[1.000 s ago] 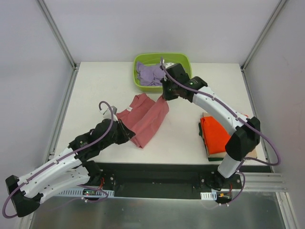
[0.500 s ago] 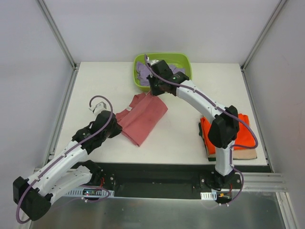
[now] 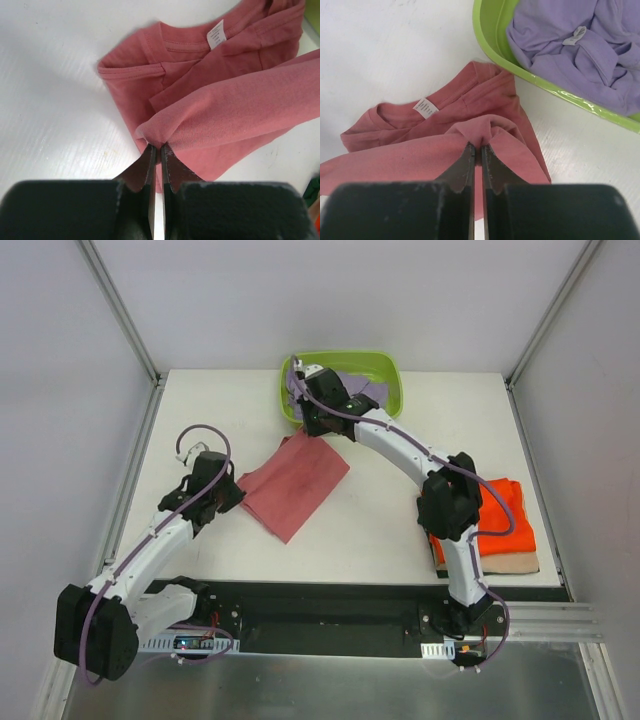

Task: Fold and stack the t-shirts
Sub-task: Fold the long partially folded tshirt into a neat square, then put the neatly folded tshirt into the corner of the board with the right arm

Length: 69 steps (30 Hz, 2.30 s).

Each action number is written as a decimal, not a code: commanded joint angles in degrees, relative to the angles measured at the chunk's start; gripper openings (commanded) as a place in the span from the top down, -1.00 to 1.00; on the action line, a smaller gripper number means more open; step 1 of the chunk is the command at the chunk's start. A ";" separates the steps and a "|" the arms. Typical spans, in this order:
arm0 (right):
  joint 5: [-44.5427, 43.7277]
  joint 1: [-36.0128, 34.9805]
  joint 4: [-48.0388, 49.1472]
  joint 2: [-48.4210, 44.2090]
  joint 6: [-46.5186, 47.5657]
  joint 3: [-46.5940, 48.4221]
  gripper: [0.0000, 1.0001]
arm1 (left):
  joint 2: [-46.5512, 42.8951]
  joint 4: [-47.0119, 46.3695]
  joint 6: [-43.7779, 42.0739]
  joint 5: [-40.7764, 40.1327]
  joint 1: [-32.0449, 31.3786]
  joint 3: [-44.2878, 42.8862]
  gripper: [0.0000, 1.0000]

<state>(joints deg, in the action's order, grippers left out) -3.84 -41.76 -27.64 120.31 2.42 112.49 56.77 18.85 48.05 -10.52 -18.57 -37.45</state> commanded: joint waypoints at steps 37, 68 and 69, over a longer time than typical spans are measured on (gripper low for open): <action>8.76 0.80 9.36 -2.37 -4.26 -20.54 -0.92 | 25.82 -11.21 -4.90 12.72 6.70 -8.69 -0.98; -21.10 -19.94 5.93 -39.97 -21.41 -58.62 -0.92 | 3.35 -2.16 -11.85 22.49 5.74 6.07 -0.98; -24.52 -19.94 5.84 -40.33 -20.44 -58.00 -0.92 | 3.17 -1.89 -11.67 21.52 5.74 6.25 -0.98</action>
<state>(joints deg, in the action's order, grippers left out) -14.24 -62.33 -19.29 85.25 -19.62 51.83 62.94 14.35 36.56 14.46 -12.43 -32.34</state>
